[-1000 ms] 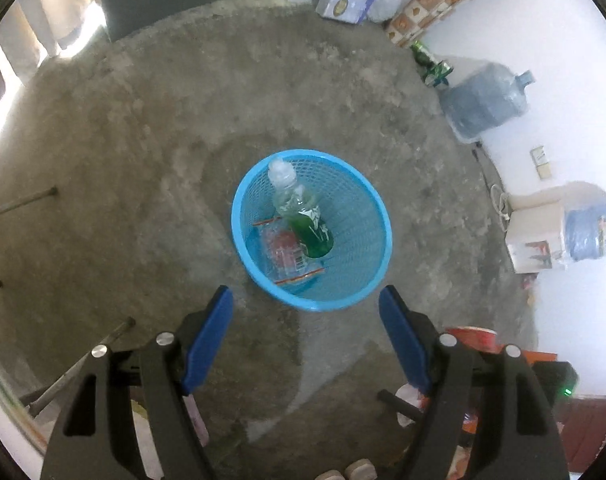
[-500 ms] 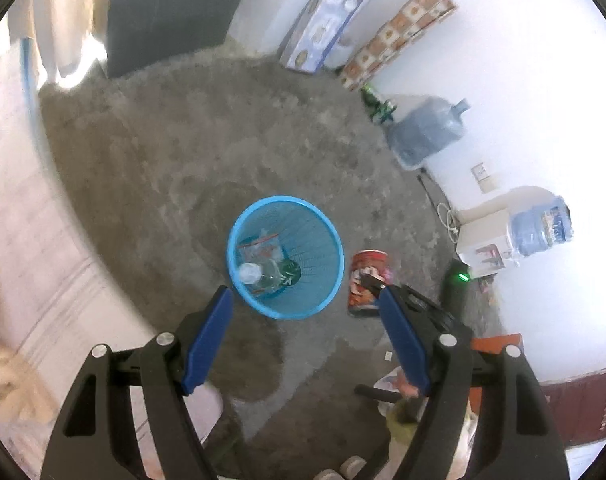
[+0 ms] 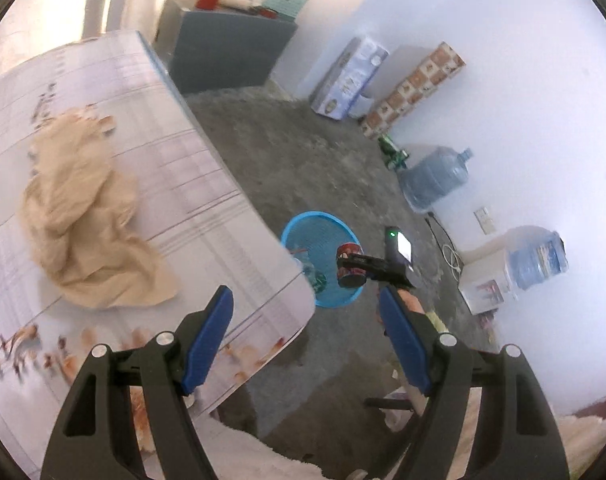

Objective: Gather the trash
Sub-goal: 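Lower the red can over the wastebasket and open the right gripper, then move both tools back over the table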

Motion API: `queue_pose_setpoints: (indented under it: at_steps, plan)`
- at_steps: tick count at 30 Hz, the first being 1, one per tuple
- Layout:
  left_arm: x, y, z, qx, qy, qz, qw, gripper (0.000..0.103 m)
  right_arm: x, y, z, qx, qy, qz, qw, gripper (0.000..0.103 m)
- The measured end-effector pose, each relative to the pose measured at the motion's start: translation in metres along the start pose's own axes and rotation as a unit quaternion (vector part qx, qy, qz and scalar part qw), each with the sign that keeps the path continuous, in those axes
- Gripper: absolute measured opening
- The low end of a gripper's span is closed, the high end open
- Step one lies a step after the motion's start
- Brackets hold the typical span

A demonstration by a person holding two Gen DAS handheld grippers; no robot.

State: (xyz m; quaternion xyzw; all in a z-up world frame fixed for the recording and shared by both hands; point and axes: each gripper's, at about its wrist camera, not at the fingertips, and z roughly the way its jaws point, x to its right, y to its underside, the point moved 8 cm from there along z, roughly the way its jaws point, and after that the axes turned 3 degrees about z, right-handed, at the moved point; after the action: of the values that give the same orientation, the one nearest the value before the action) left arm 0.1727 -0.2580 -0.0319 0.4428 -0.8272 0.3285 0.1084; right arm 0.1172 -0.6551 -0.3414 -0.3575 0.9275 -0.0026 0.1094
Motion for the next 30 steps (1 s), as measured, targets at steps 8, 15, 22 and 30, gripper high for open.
queue_pose_setpoints:
  at_steps: [8,15,22,30]
  plan:
    - [-0.018,0.014,-0.017,0.013,0.002,-0.026,0.9996,0.073,-0.003,-0.009,0.006,0.012,-0.007,-0.002,1.0,0.068]
    - [-0.025,0.015,-0.036,0.037,0.008,-0.028,0.9989,0.073,0.01,0.019,-0.052,0.051,-0.039,0.031,0.997,0.068]
    - [-0.044,0.03,-0.064,0.069,-0.001,-0.043,0.9967,0.073,0.01,0.079,-0.129,0.093,-0.1,0.067,0.988,0.069]
    - [-0.099,0.062,-0.129,0.155,-0.145,-0.043,0.9762,0.074,-0.066,0.133,-0.193,0.131,-0.123,-0.011,0.984,0.079]
